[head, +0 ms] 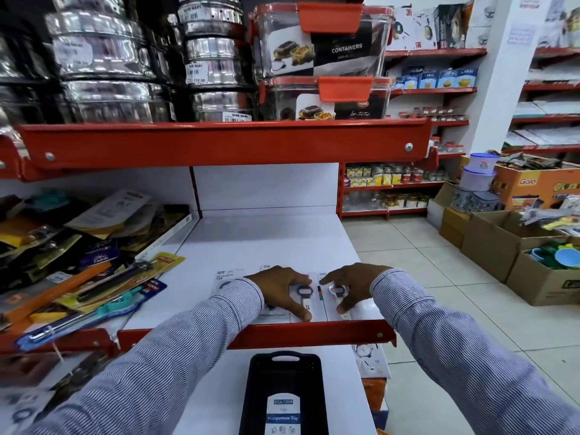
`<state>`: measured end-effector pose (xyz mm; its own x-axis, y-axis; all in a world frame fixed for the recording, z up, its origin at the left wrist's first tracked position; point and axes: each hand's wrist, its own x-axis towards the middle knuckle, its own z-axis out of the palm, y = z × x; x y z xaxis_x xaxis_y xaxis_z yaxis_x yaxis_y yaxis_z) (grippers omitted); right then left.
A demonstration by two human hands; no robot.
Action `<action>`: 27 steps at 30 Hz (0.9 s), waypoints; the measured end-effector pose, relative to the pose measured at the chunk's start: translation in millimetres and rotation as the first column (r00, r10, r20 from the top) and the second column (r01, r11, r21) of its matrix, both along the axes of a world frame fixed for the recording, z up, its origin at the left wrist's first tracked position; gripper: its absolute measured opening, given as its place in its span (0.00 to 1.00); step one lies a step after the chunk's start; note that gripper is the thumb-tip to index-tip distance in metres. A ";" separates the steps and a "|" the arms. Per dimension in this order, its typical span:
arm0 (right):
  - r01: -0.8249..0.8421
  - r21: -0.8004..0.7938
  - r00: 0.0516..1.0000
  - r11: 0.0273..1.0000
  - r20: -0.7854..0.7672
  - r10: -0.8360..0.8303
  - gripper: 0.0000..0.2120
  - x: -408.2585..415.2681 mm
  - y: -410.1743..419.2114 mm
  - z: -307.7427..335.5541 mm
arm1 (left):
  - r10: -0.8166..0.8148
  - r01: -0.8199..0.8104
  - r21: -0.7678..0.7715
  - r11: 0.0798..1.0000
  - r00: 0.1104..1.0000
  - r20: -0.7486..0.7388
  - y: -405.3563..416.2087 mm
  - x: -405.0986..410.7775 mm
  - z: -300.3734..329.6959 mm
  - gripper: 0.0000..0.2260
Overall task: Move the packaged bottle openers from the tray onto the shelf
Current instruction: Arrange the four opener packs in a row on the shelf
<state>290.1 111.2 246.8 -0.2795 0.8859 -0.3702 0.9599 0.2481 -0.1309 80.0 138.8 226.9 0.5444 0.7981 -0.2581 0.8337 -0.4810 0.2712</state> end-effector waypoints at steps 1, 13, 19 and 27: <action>-0.009 -0.002 1.000 1.000 0.013 0.009 0.37 -2.0 -1.2 1.5 | 0.007 -0.007 0.000 1.000 1.000 0.005 2.1 -3.6 2.9 0.42; -0.036 -0.040 0.992 0.999 0.120 0.041 0.33 -16.1 -1.3 6.4 | 0.067 -0.067 0.004 0.998 0.994 -0.086 15.8 -62.7 17.1 0.51; -0.064 -0.043 0.978 0.997 0.195 0.071 0.34 -23.5 -1.6 14.1 | 0.081 -0.080 0.018 0.997 0.996 -0.047 9.8 -68.8 13.2 0.40; -0.073 -0.044 0.972 0.996 0.219 0.081 0.35 -27.3 -2.6 18.8 | 0.088 -0.087 0.024 0.996 0.996 -0.025 0.9 -58.7 12.5 0.38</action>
